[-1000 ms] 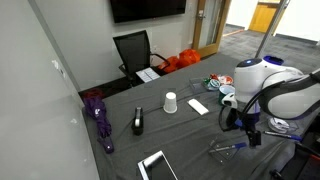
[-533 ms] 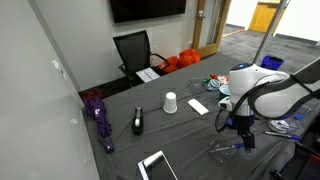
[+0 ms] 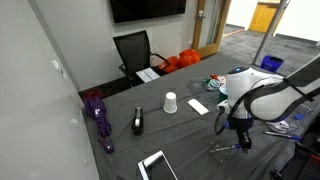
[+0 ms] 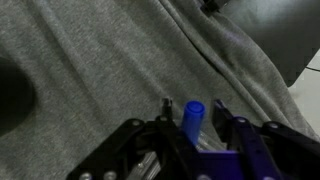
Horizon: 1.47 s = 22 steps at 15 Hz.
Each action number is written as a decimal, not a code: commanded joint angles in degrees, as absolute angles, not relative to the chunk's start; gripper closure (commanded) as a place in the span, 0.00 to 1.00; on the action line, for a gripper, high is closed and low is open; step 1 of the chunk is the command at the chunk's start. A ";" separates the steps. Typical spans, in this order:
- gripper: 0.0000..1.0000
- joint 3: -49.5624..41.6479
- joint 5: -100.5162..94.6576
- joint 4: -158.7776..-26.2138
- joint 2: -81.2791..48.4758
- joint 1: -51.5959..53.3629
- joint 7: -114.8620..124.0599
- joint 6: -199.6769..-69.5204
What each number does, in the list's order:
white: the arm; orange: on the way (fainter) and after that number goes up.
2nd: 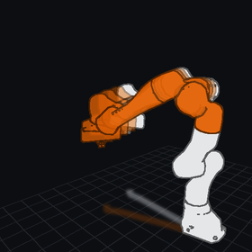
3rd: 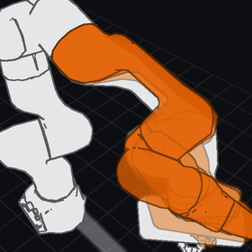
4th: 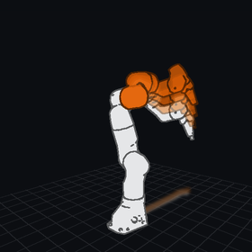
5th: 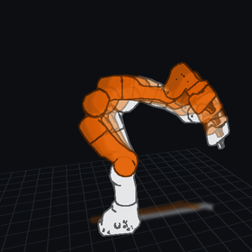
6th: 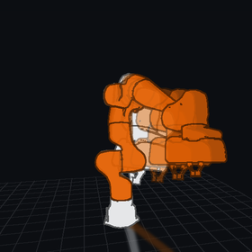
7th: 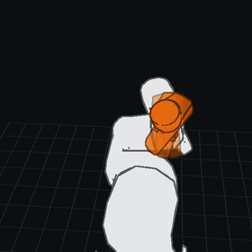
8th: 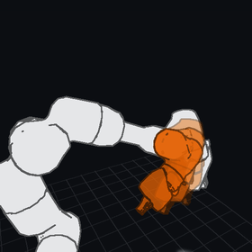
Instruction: Move the blue marker from the front container to the back container.
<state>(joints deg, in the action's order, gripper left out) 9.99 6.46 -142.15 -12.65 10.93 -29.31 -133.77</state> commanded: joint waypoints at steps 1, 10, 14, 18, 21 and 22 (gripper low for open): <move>0.83 11.35 5.97 -141.74 -12.93 9.23 -28.76 -133.49; 0.95 11.70 3.03 -141.16 -7.16 9.68 -29.35 -123.82; 0.95 11.71 4.31 -140.96 0.33 10.09 -31.30 -115.88; 0.95 10.07 4.16 -139.97 7.90 10.48 -29.90 -110.61; 0.95 7.93 5.16 -134.85 7.45 9.54 -23.53 -108.96; 0.95 7.38 4.94 -133.43 7.02 9.26 -21.19 -108.82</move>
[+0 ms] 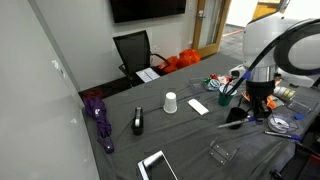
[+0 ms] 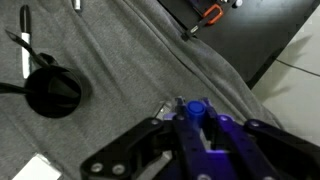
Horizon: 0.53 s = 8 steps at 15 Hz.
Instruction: Move the blue marker from the front container to the back container.
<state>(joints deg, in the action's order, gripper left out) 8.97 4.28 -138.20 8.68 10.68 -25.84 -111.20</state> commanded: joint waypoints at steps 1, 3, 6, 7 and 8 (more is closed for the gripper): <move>0.95 6.55 4.83 -131.28 5.75 8.66 -18.87 -108.37; 0.95 4.91 5.60 -126.89 3.58 7.39 -15.41 -106.55; 0.95 2.17 8.83 -120.01 0.67 5.04 -13.66 -101.34; 0.95 1.38 10.10 -117.74 -0.41 4.23 -13.50 -99.30; 0.95 0.65 11.65 -115.49 -1.57 3.43 -13.53 -97.19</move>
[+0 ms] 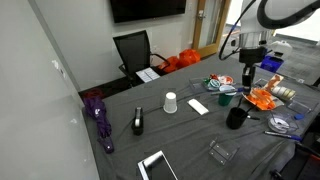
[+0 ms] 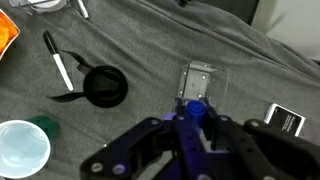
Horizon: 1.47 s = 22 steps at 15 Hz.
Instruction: Move the blue marker from the front container to the back container.
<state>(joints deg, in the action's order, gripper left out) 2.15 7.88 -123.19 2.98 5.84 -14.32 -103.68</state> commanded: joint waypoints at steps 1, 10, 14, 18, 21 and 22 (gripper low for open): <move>0.95 -0.13 13.25 -113.15 -3.19 2.48 -14.00 -94.73; 0.81 0.21 13.48 -113.48 -2.65 1.47 -14.21 -94.99; 0.95 0.14 13.64 -113.04 -3.13 1.40 -13.87 -95.14; 0.95 -0.35 13.34 -109.55 -5.86 0.87 -10.12 -97.42; 0.95 -0.46 15.08 -107.00 -9.39 0.46 -7.13 -99.69; 0.95 -0.42 15.79 -106.25 -10.39 0.31 -6.27 -100.67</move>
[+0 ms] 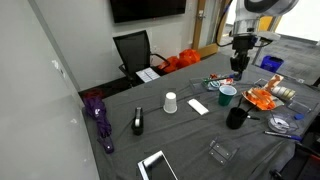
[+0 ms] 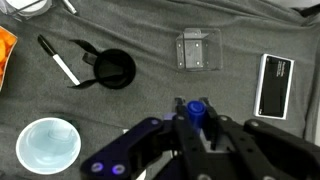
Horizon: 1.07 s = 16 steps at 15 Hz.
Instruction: Move the blue marker from the front container to the back container.
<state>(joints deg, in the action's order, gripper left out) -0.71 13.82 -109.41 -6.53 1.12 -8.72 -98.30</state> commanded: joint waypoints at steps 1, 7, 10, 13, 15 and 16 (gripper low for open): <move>0.95 -0.37 16.58 -105.34 -11.53 0.20 -5.17 -101.51; 0.95 -0.53 20.96 -98.77 -19.82 -0.67 1.97 -107.47; 0.95 -0.82 21.79 -94.12 -24.30 -1.22 7.67 -108.68; 0.95 -1.46 22.06 -88.49 -29.25 -1.82 15.21 -107.77; 0.95 -1.77 22.40 -85.02 -32.17 -2.23 20.03 -107.30; 0.95 -1.93 22.54 -83.25 -33.60 -2.44 22.31 -107.07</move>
